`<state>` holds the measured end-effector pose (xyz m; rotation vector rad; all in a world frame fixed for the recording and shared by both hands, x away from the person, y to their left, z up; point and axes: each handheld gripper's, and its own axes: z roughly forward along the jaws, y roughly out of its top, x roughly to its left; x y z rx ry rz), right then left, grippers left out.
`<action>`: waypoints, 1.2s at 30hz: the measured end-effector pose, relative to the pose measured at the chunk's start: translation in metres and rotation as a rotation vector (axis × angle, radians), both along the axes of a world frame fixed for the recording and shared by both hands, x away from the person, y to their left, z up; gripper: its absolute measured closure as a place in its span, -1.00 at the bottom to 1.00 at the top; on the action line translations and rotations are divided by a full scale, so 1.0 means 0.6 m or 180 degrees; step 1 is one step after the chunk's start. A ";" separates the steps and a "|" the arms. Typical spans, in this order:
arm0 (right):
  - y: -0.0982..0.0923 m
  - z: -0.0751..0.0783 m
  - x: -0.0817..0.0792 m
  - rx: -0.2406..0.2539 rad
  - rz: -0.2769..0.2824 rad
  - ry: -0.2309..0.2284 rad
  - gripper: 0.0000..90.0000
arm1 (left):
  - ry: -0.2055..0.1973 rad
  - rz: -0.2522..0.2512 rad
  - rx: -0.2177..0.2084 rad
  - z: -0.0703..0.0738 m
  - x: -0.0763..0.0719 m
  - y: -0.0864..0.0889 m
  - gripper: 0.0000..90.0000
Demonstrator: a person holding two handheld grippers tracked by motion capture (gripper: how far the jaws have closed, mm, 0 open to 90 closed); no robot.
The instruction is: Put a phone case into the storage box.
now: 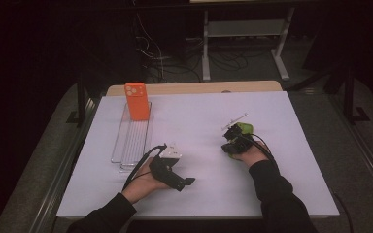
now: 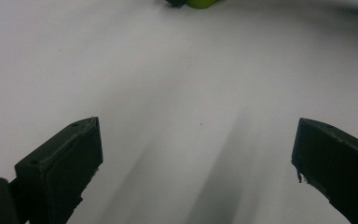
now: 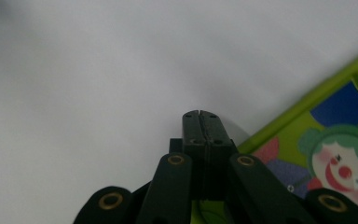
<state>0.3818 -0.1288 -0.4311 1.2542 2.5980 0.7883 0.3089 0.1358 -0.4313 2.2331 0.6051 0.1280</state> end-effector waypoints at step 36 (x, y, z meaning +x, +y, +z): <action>-0.083 0.033 -0.111 0.0684 0.0093 -0.0320 0.02 | -0.0024 -0.0080 0.0057 0.000 0.000 0.000 -0.97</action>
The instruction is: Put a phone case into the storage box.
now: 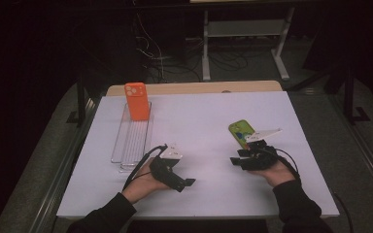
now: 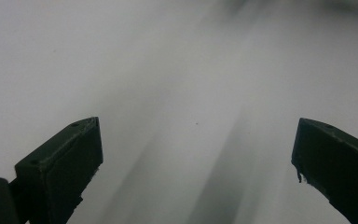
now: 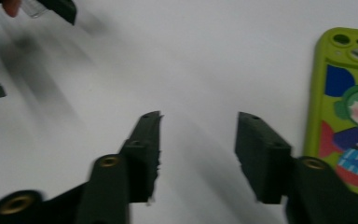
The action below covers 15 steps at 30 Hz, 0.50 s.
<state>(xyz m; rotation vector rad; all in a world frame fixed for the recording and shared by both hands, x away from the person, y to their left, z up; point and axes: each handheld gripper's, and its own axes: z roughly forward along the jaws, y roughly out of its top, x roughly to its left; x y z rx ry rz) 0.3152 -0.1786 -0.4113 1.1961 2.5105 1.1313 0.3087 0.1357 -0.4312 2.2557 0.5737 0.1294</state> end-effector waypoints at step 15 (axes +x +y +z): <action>0.008 -0.031 -0.052 -0.0027 0.0033 -0.0189 -1.00 | 0.0004 -0.0005 0.0010 -0.001 0.001 -0.001 -0.97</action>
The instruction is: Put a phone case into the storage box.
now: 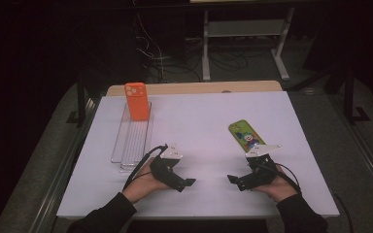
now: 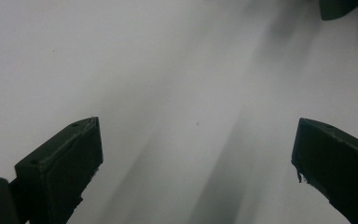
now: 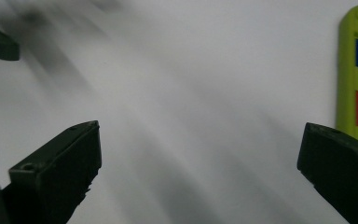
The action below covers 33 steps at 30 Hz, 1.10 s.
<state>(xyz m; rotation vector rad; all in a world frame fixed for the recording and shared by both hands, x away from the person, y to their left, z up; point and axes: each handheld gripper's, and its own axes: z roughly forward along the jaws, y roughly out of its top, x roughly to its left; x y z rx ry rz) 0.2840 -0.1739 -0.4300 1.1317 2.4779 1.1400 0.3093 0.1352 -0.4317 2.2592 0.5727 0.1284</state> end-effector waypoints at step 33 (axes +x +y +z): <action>-0.001 0.052 0.057 -0.0237 -0.0054 0.0216 -1.00 | 0.0019 0.0027 -0.0027 -0.005 -0.002 -0.005 -0.97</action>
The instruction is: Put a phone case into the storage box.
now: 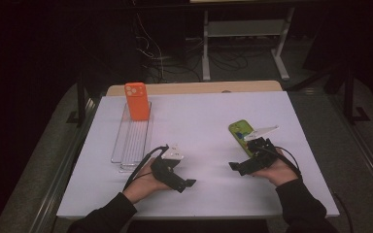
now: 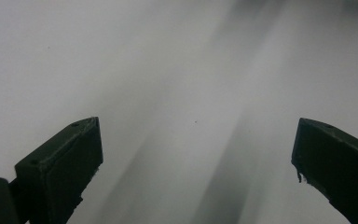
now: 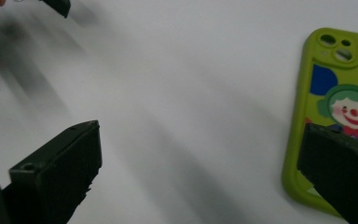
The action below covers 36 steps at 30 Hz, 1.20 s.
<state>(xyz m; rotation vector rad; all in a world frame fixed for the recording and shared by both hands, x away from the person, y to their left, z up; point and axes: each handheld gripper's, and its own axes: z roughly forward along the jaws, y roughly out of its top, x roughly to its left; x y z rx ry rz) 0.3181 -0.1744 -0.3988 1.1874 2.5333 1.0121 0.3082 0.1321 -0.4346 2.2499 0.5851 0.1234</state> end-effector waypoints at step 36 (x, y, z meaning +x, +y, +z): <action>-0.037 -0.046 0.150 -0.0609 -0.0876 0.0380 -1.00 | 0.0022 -0.0006 0.0005 0.002 -0.001 0.000 -0.97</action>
